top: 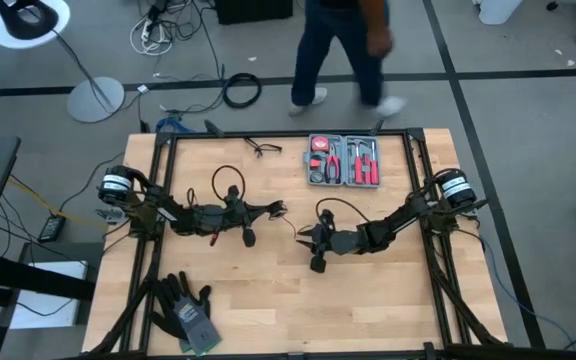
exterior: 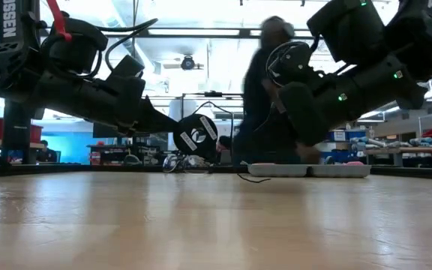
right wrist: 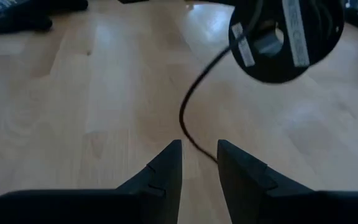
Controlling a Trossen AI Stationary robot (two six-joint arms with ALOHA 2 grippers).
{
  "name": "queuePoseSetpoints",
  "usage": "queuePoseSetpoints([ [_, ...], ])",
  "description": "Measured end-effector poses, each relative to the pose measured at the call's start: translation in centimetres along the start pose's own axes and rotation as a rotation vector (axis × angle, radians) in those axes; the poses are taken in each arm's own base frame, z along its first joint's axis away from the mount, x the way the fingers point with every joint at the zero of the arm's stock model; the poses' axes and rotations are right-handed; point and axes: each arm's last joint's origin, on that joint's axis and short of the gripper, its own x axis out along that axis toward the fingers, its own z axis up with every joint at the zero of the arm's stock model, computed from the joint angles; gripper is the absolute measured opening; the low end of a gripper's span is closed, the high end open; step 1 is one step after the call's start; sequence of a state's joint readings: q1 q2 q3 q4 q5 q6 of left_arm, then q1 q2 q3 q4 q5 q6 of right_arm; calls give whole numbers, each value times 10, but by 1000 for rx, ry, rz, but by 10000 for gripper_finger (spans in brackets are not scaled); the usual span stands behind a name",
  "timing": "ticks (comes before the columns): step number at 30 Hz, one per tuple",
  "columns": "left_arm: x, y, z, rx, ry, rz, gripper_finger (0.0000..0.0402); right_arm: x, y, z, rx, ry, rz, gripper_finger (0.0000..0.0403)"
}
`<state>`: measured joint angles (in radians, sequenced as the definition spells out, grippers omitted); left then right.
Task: Coil cords
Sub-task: Coil the black wire onto the spool
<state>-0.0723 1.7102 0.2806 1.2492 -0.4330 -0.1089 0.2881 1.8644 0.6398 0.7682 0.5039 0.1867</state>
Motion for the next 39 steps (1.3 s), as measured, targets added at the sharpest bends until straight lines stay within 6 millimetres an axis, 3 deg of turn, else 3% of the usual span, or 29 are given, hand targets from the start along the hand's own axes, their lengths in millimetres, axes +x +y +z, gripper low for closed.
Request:
queuePoseSetpoints([
  [25, 0, 0, 1, -5, -11, 3, 1, 9, 5, 8, 4, -40, 6, 97],
  [28, 0, 0, 1, -5, -12, 2, 1, 10, 5, 7, -4, -30, 2, 78],
  [33, 0, 0, 2, -7, -15, 2, 1, 10, 4, 7, -5, -31, -2, 9],
  [39, 0, 0, 2, -17, -16, -12, 1, 11, -2, 9, 13, -54, -118, 3],
])
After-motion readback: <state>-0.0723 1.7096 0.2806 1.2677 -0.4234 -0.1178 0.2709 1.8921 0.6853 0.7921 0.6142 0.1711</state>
